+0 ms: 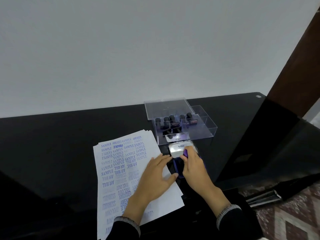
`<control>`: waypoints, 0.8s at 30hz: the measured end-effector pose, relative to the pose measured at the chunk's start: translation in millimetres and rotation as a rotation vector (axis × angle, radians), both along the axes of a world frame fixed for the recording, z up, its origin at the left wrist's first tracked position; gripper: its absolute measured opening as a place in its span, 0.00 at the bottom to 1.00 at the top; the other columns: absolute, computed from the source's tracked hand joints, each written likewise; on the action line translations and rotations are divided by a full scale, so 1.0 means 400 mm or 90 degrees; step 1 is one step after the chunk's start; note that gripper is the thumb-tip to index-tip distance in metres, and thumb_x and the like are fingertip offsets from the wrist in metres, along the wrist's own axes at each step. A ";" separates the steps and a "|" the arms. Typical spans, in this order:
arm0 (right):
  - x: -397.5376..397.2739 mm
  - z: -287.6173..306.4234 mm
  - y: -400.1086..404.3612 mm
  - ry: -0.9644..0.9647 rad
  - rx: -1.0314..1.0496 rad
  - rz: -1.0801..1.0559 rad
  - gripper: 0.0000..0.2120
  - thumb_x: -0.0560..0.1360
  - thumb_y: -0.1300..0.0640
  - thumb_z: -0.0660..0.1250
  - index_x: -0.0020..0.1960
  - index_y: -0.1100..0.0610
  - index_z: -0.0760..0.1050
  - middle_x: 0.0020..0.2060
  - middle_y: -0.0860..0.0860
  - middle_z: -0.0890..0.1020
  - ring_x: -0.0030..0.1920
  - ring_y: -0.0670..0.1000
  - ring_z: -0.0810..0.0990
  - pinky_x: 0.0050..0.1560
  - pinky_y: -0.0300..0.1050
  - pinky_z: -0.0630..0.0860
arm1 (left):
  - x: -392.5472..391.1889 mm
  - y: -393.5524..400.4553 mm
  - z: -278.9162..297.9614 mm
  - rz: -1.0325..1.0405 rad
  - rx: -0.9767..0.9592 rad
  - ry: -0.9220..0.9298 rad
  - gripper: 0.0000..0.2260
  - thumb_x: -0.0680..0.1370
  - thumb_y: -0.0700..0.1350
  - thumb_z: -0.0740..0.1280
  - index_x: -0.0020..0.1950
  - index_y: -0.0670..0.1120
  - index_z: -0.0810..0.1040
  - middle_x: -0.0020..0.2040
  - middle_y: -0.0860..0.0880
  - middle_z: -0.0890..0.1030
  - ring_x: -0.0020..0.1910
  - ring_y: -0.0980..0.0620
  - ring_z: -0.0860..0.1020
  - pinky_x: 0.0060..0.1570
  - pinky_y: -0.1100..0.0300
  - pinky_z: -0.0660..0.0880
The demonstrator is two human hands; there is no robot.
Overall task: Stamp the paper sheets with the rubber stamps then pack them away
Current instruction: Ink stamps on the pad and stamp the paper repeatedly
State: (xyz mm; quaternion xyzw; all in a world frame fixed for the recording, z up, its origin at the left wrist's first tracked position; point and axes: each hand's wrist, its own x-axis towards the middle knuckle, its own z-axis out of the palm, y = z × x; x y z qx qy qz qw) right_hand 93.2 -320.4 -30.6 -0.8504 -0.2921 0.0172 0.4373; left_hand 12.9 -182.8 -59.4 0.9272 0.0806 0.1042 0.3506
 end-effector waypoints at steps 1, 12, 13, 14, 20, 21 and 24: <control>0.000 -0.001 0.000 0.003 -0.001 -0.008 0.09 0.79 0.68 0.57 0.52 0.54 0.66 0.39 0.40 0.71 0.38 0.29 0.73 0.35 0.26 0.69 | -0.001 0.003 0.012 0.019 -0.077 -0.017 0.23 0.78 0.54 0.65 0.73 0.55 0.67 0.69 0.64 0.65 0.70 0.66 0.60 0.74 0.65 0.50; 0.008 -0.013 0.019 -0.162 -0.228 -0.007 0.06 0.78 0.65 0.59 0.53 0.57 0.69 0.48 0.50 0.68 0.43 0.44 0.69 0.40 0.26 0.66 | -0.098 0.214 0.044 0.276 -0.103 -0.066 0.11 0.81 0.46 0.62 0.62 0.52 0.77 0.61 0.58 0.77 0.62 0.58 0.73 0.61 0.59 0.70; 0.008 -0.008 0.020 -0.181 -0.255 -0.006 0.06 0.78 0.64 0.58 0.53 0.57 0.68 0.48 0.50 0.67 0.45 0.45 0.67 0.38 0.26 0.65 | -0.113 0.234 0.040 0.298 -0.087 -0.057 0.11 0.81 0.47 0.62 0.63 0.52 0.77 0.62 0.57 0.77 0.63 0.57 0.73 0.62 0.57 0.70; 0.009 -0.008 0.020 -0.182 -0.255 -0.005 0.06 0.79 0.64 0.57 0.53 0.57 0.68 0.48 0.50 0.67 0.45 0.44 0.67 0.37 0.28 0.64 | -0.127 0.252 0.035 0.318 -0.070 -0.050 0.12 0.81 0.47 0.62 0.63 0.53 0.76 0.63 0.57 0.76 0.64 0.57 0.72 0.63 0.54 0.71; 0.007 -0.008 0.020 -0.178 -0.165 -0.025 0.06 0.75 0.69 0.63 0.50 0.61 0.70 0.41 0.51 0.70 0.36 0.47 0.72 0.36 0.28 0.70 | -0.163 0.304 -0.004 0.373 0.017 -0.018 0.16 0.80 0.43 0.63 0.68 0.48 0.74 0.71 0.52 0.71 0.75 0.52 0.59 0.75 0.46 0.55; 0.007 -0.014 0.021 -0.184 -0.162 -0.027 0.07 0.74 0.69 0.64 0.48 0.61 0.69 0.40 0.50 0.70 0.35 0.46 0.72 0.37 0.26 0.69 | -0.164 0.306 -0.010 0.374 0.025 -0.016 0.16 0.80 0.43 0.63 0.68 0.47 0.74 0.71 0.52 0.71 0.76 0.52 0.58 0.75 0.48 0.53; 0.013 -0.020 0.020 -0.143 -0.143 -0.033 0.06 0.75 0.70 0.62 0.50 0.61 0.69 0.42 0.51 0.72 0.35 0.45 0.73 0.35 0.26 0.69 | -0.164 0.304 -0.018 0.370 0.043 -0.019 0.16 0.81 0.44 0.62 0.69 0.46 0.74 0.72 0.51 0.70 0.75 0.52 0.59 0.75 0.51 0.50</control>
